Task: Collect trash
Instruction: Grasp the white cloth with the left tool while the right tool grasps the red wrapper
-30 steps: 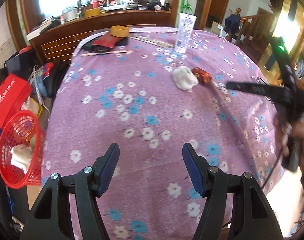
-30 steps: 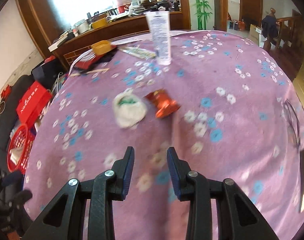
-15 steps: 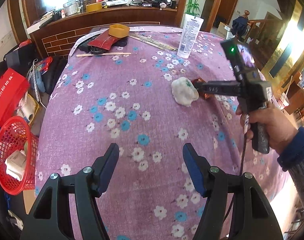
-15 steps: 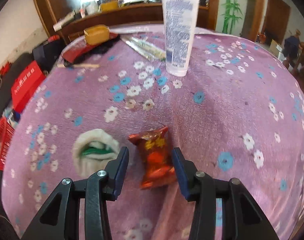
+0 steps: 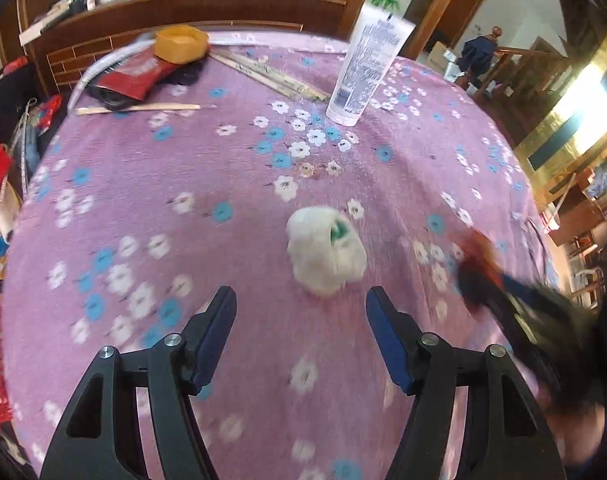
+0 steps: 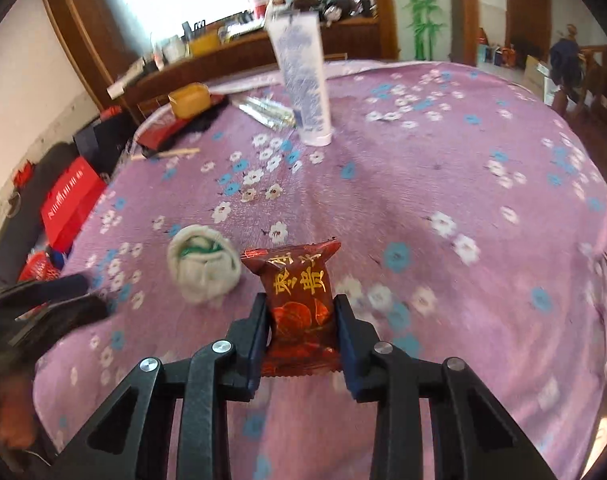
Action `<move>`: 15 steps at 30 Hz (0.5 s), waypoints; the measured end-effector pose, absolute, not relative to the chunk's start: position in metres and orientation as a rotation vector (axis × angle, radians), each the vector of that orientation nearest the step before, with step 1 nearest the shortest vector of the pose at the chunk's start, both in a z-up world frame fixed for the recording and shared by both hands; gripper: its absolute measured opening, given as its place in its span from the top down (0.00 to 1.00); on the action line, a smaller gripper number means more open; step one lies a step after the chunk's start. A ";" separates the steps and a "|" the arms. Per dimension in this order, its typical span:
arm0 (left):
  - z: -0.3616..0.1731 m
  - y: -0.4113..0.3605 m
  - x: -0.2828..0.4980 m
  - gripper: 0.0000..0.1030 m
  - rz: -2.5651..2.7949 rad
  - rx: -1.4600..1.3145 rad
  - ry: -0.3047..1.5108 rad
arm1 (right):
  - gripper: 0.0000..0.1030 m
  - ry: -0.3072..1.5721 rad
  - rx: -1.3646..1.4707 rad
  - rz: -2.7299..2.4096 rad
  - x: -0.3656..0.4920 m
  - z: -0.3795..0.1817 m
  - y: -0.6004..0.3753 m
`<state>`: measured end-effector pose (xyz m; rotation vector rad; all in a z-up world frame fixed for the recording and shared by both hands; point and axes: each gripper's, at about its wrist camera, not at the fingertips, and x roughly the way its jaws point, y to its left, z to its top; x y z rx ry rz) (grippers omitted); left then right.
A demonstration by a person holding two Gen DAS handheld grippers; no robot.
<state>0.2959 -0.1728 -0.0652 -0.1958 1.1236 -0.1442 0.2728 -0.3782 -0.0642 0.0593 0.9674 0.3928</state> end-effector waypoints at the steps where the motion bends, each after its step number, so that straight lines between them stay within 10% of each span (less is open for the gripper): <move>1: -0.072 -0.177 0.306 0.36 -0.165 -0.217 1.139 | 0.67 0.958 0.062 0.387 0.265 -0.061 -0.383; 15: -0.099 -0.198 0.314 0.69 -0.128 -0.163 1.120 | 0.67 0.952 0.144 0.347 0.208 -0.050 -0.415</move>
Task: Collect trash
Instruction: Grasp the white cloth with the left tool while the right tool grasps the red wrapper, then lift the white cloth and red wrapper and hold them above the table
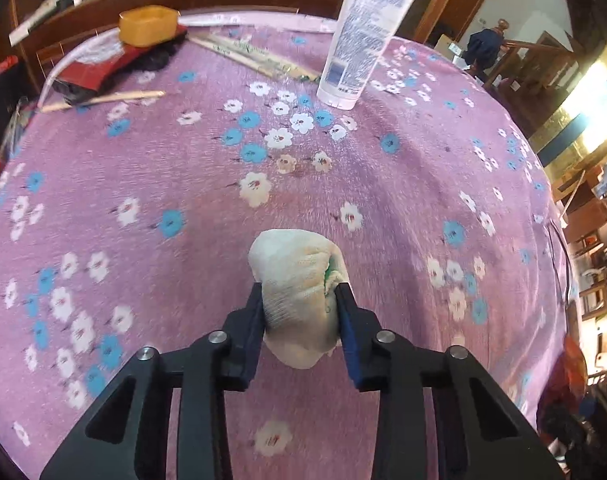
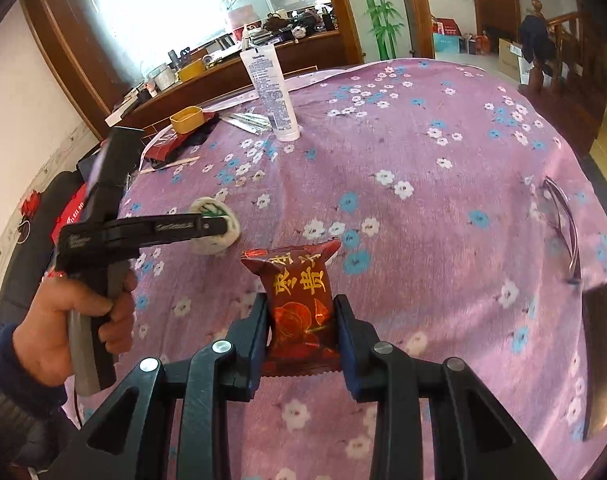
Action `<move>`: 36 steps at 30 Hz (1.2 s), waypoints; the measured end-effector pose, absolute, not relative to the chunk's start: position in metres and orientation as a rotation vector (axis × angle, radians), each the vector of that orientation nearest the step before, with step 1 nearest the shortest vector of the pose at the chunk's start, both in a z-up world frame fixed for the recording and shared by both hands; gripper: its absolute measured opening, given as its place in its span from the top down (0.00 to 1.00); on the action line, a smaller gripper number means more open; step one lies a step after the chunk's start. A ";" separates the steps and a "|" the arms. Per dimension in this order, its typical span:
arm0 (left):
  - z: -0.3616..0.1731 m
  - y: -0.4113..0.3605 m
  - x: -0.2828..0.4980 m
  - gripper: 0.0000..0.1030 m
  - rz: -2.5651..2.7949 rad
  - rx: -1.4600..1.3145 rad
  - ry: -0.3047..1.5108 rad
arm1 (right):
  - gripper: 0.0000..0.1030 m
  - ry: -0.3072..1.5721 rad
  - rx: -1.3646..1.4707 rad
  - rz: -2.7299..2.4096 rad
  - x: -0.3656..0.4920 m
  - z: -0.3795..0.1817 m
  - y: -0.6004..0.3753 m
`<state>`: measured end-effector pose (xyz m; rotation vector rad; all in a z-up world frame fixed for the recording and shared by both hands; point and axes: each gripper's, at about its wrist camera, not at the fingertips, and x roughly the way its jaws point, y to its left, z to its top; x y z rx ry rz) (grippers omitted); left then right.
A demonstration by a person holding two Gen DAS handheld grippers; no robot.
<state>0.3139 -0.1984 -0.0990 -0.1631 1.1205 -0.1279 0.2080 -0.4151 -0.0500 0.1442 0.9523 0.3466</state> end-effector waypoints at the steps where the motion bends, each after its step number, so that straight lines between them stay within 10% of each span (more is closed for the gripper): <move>1: -0.095 -0.196 0.304 0.69 -0.125 -0.157 1.105 | 0.67 0.953 0.138 0.349 0.206 -0.050 -0.410; 17: -0.071 -0.105 0.133 0.69 0.005 -0.059 0.997 | 0.66 1.022 0.071 0.442 0.146 -0.072 -0.298; 36: -0.038 -0.050 0.103 0.69 0.065 -0.027 0.903 | 0.66 0.970 -0.003 0.499 0.124 -0.048 -0.219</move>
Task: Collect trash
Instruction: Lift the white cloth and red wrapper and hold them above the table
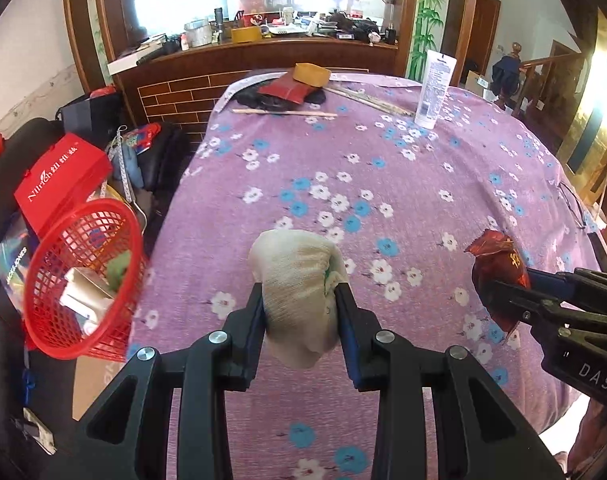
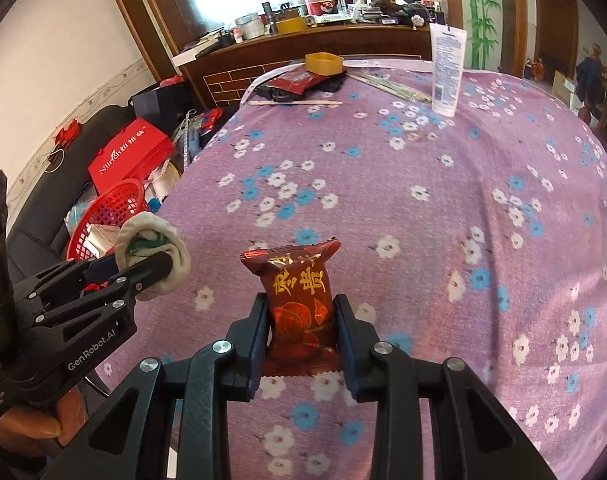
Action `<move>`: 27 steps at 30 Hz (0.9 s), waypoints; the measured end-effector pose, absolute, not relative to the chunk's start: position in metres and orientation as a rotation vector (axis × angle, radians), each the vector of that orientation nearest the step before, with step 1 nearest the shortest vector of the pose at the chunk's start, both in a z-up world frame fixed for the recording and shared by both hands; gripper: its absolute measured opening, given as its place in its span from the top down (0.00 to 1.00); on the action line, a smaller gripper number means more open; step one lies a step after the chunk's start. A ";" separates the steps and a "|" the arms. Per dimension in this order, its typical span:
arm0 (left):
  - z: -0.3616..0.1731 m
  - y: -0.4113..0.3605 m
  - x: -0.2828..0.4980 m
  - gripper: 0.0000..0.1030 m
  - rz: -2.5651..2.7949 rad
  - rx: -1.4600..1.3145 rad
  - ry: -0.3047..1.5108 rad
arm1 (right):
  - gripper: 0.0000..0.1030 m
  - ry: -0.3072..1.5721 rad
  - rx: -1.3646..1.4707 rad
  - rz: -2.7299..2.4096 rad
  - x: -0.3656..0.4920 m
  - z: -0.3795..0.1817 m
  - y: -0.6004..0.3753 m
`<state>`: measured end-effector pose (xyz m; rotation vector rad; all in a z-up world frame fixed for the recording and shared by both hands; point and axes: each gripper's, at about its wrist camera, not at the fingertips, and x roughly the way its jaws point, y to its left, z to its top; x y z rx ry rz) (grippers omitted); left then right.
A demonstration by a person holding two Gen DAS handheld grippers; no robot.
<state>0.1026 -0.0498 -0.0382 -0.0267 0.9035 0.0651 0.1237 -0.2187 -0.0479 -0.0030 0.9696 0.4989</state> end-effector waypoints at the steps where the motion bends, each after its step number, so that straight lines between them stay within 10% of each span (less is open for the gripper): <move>1: -0.036 -0.048 0.103 0.69 0.070 -0.026 0.899 | 0.66 0.964 -0.006 0.502 0.124 -0.046 -0.216; 27: -0.017 -0.035 0.095 0.68 0.163 0.007 0.837 | 0.66 0.930 -0.053 0.584 0.131 -0.032 -0.191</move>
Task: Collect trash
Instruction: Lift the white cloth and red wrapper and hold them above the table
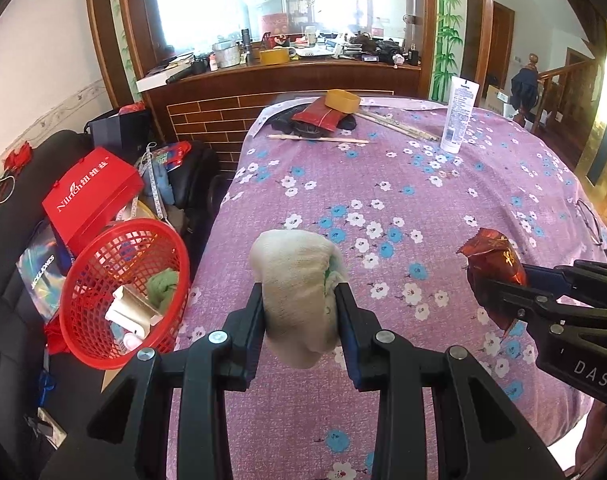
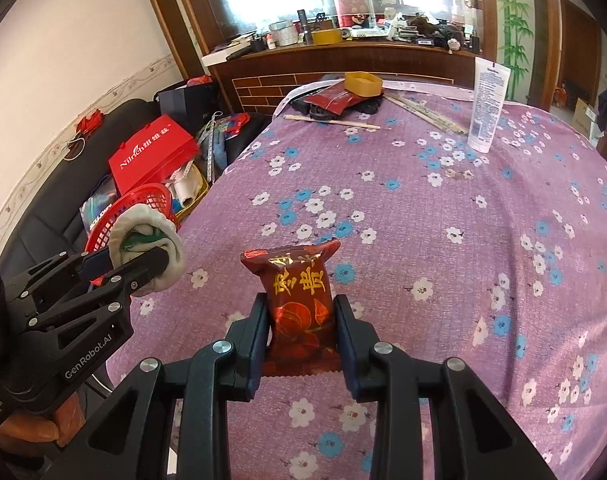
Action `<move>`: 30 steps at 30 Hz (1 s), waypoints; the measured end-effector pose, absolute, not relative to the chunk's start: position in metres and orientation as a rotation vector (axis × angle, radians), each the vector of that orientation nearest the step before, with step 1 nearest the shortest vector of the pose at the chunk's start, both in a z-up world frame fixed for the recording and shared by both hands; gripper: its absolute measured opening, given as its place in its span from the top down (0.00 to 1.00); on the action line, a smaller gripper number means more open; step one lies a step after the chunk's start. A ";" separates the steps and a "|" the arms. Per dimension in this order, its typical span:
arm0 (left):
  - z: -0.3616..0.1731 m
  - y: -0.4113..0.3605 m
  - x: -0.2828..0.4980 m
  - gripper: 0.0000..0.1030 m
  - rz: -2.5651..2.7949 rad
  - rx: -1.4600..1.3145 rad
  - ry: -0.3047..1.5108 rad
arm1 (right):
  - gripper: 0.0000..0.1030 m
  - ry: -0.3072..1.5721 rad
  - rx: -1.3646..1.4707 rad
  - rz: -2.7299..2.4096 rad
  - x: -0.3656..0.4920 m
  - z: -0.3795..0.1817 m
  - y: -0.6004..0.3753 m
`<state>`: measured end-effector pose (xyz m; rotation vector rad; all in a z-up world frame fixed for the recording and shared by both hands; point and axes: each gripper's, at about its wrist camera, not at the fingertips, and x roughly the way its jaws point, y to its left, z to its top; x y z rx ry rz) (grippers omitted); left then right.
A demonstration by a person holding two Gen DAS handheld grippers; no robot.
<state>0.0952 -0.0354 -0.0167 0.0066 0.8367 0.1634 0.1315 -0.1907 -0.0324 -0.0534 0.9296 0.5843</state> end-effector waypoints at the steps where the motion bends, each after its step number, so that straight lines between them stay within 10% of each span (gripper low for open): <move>1: -0.017 -0.035 0.095 0.68 0.165 0.006 0.838 | 0.66 0.930 -0.054 0.586 0.132 -0.032 -0.190; 30: -0.027 -0.040 0.098 0.68 0.190 0.011 0.858 | 0.66 0.956 -0.054 0.588 0.139 -0.040 -0.196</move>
